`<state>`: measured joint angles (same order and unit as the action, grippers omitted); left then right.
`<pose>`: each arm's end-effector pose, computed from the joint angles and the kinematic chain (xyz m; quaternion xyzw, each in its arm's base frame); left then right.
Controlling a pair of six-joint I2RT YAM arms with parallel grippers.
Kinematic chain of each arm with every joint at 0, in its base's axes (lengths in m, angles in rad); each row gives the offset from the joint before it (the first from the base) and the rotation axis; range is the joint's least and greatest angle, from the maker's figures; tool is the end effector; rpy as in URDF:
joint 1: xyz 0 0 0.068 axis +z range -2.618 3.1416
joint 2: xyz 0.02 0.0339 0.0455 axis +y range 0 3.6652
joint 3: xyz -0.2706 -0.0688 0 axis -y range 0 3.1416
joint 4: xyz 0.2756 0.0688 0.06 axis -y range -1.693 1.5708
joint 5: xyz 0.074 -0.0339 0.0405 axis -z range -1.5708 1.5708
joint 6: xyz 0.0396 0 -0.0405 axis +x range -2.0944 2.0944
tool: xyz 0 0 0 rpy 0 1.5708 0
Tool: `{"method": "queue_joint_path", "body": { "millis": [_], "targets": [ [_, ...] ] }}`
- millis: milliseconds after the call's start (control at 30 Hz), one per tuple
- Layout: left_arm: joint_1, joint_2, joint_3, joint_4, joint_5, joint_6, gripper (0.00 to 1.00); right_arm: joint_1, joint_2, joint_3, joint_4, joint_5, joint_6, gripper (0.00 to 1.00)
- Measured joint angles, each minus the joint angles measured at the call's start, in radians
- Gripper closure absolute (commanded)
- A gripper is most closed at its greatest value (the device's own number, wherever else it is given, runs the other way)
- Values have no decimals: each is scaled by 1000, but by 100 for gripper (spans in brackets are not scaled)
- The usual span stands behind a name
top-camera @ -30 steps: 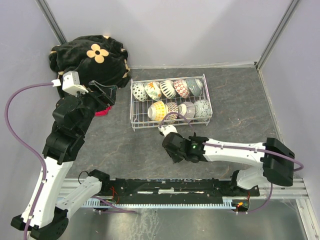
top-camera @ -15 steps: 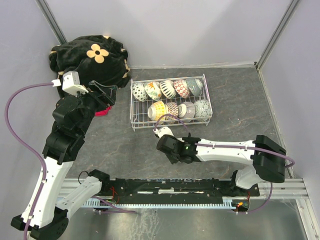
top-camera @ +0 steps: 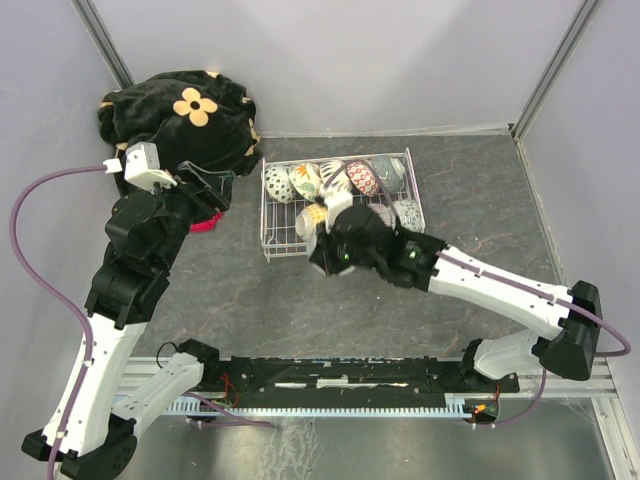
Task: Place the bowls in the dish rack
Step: Pick up the bowl from the center of the board, then place the bowl at the center of the board.
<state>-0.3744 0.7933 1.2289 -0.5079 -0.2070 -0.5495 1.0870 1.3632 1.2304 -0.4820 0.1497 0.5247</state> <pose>0.1586 -0.0536 0.4689 -0.1338 0.7193 -0.2342 0.6402 0.1623 0.2963 0.3360 -0.2126 0.8602 0.2849 0.3656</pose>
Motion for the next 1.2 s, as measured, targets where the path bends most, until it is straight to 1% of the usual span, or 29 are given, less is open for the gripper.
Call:
{"method": "queue_joint_path", "body": {
  "millis": [133, 233, 300, 433, 567, 667, 767, 833, 867, 933, 967, 1033, 1100, 1200],
  "targets": [
    [0, 0, 0, -2, -1, 0, 24, -103, 18, 68, 133, -94, 26, 99],
    [0, 1, 0, -8, -2, 0, 24, -162, 69, 95, 281, -173, 69, 99],
    [0, 5, 0, -11, -3, 0, 24, -197, 121, 94, 405, -230, 127, 99],
    [0, 7, 0, -14, -10, 1, 24, -239, 231, 62, 646, -310, 253, 98],
    [0, 11, 0, -15, -19, 2, 23, -257, 320, 1, 873, -344, 363, 98],
    [0, 14, 0, -15, -25, 11, 23, -258, 340, -47, 953, -364, 411, 98],
    [0, 15, 0, -17, -27, 25, 23, -255, 323, -46, 903, -396, 401, 98],
    [0, 11, -7, -17, -28, 31, 23, -248, 276, -37, 766, -395, 348, 98],
    [0, 8, -13, -17, -28, 31, 23, -240, 229, -34, 650, -393, 304, 98],
    [0, -2, -33, -16, -27, 31, 23, -223, 153, -34, 503, -375, 245, 98],
    [0, -6, -42, -17, -27, 31, 23, -197, 97, -34, 402, -348, 201, 98],
    [0, -10, -52, -18, -26, 31, 23, -134, 23, -34, 263, -296, 138, 98],
    [0, -11, -58, -17, -26, 31, 23, -33, -26, -37, 140, -235, 89, 98],
    [0, -11, -61, -17, -26, 31, 23, 90, -27, -82, 44, -166, 58, 98]
  ]
}}
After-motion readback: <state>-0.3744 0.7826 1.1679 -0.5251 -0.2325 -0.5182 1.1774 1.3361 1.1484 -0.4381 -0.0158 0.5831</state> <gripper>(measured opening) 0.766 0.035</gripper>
